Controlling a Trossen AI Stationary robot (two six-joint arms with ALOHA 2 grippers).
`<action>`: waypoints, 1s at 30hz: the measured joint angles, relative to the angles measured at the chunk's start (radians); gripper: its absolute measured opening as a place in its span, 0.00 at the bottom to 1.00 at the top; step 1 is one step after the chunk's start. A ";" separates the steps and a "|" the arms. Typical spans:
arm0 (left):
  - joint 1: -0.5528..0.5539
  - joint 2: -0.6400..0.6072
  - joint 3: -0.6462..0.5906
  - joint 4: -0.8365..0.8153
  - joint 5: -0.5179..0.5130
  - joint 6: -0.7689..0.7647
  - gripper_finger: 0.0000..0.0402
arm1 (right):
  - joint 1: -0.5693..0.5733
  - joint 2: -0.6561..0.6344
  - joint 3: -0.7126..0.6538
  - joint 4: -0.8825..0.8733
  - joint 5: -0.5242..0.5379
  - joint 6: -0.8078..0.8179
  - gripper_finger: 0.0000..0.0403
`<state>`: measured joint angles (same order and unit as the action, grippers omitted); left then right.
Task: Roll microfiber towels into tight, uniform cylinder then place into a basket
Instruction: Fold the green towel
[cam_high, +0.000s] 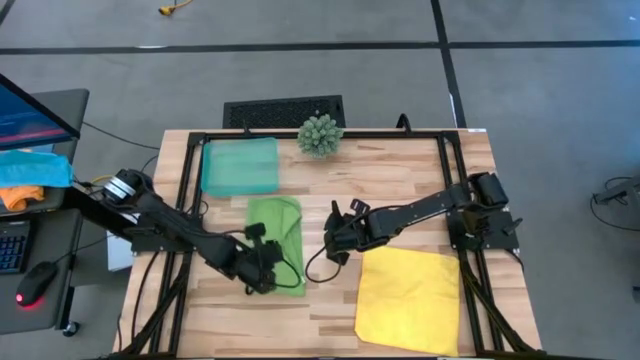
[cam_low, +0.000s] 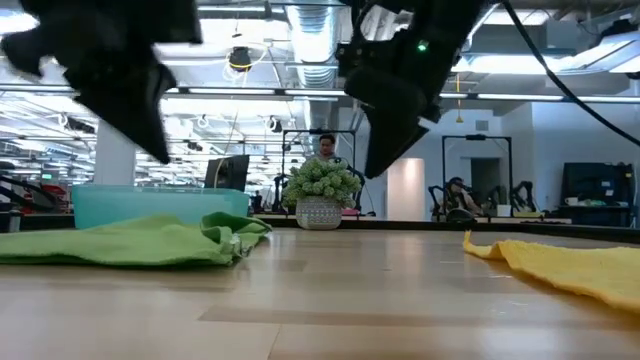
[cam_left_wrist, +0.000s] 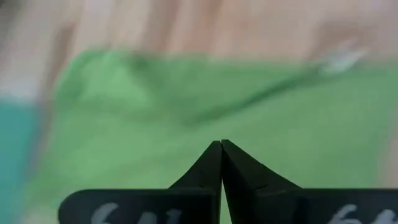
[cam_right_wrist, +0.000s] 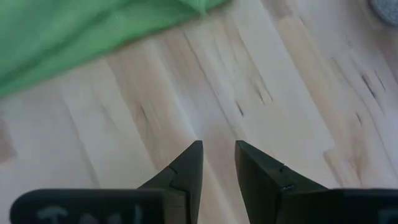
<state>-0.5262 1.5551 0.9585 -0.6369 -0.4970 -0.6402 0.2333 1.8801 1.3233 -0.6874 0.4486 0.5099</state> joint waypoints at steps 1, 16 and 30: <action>-0.009 0.010 0.000 0.045 0.002 0.003 0.00 | -0.002 0.006 -0.001 0.001 0.000 -0.015 0.29; -0.158 0.149 -0.001 -0.070 -0.084 -0.305 0.00 | -0.038 0.086 0.003 0.414 -0.005 -0.390 0.29; -0.273 0.139 -0.101 -0.064 -0.166 -0.551 0.00 | -0.212 0.164 -0.002 0.708 -0.250 -0.374 0.29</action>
<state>-0.7993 1.6943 0.8575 -0.7004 -0.6633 -1.1914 0.0211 2.0446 1.3216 0.0205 0.1989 0.1356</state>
